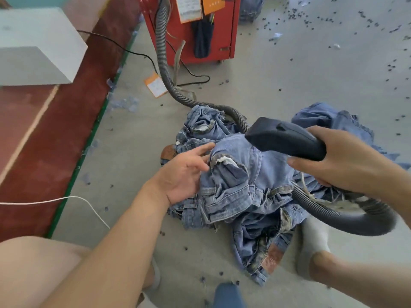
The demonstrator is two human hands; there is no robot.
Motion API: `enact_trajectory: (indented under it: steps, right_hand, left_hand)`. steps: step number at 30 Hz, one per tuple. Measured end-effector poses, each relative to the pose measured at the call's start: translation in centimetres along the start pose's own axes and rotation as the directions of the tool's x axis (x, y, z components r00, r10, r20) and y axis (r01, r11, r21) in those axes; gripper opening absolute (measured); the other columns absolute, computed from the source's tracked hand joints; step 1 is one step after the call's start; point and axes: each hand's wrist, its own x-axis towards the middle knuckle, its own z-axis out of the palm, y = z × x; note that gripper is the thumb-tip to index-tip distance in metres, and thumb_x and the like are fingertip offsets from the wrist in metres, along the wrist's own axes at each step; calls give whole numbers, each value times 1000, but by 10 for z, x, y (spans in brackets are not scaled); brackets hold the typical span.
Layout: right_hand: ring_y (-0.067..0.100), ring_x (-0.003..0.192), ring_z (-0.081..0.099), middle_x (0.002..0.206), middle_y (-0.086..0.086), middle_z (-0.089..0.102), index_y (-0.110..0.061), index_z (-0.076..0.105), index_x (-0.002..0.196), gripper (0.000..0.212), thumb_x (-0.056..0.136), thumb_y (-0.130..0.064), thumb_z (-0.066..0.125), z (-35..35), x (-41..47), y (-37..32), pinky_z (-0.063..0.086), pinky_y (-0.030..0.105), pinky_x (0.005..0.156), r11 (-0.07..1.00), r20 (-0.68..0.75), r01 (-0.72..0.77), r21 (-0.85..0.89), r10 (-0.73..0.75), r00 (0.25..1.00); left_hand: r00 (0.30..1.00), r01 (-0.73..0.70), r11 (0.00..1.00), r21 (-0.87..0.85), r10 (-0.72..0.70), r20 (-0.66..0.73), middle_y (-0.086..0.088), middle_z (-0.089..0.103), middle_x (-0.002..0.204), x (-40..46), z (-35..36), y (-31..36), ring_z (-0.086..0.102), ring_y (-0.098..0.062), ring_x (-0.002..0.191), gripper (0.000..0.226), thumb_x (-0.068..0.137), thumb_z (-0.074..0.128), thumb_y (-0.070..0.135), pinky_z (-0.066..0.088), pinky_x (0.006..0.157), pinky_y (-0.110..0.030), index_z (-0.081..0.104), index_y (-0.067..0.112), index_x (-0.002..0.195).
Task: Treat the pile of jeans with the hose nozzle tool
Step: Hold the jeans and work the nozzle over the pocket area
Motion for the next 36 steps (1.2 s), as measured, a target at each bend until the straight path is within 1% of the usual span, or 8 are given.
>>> enact_trajectory:
  steps: [7,13,16,19,23,28,33,36]
  right_hand:
    - [11,45,58,57,0,62,-20,59,98,34,83,-46,75,1,-6,-11,47,33,49,997,-51,4,-81,-8,999]
    - [21,52,63,49,-1,61,-23,58,84,33,86,-55,66,5,0,-6,48,30,51,977,-273,-133,-165,84,958]
    - [20,48,65,55,4,68,-21,58,94,38,86,-56,70,1,6,1,56,39,52,970,-146,-241,43,244,959]
    - [16,49,66,61,6,71,-17,49,110,41,92,-46,73,-1,10,8,52,32,45,949,25,-312,42,311,950]
    - [14,47,66,58,-1,71,-28,58,98,19,99,-46,61,-8,10,12,49,23,41,973,107,-228,-43,232,967]
    - [20,45,64,56,6,69,-17,64,85,37,99,-51,60,-4,21,0,51,25,45,969,200,-239,-54,245,949]
    - [25,49,64,63,11,69,-12,59,92,37,101,-48,57,16,35,-11,49,33,46,972,-79,-232,-41,229,970]
    - [20,41,59,55,10,67,-11,65,87,42,89,-51,74,6,29,-17,47,28,41,957,-74,-244,155,258,963]
  left_hand:
    - [993,-115,993,-34,114,-26,-19,54,150,-6,7,-3,60,-34,128,77,75,55,-14,45,112,-48,55,14,147]
    - [993,-94,996,5,94,-71,-18,62,141,-7,11,-4,66,-33,119,72,77,47,-13,59,93,-43,60,14,141]
    - [986,-64,998,26,67,-150,-21,63,140,-5,7,-4,66,-36,118,62,77,54,-3,56,100,-49,63,13,137]
    - [980,-65,998,-6,63,-188,-20,63,140,-3,-1,-4,63,-39,125,58,86,47,-1,52,105,-52,61,14,140]
    - [978,-64,998,0,62,-197,-19,63,140,-3,-4,-4,62,-39,127,63,80,51,1,55,101,-51,61,14,140]
    - [979,-71,997,-21,65,-191,-18,64,140,-5,-1,-2,64,-38,124,66,75,52,-1,58,95,-49,62,14,139]
    - [995,-59,997,51,62,-77,-18,64,139,-10,4,-6,65,-36,122,71,82,38,-18,59,95,-48,55,13,143]
    - [994,-62,997,45,66,-82,-20,61,142,-10,7,-6,61,-40,127,70,88,38,-23,58,98,-51,50,14,146]
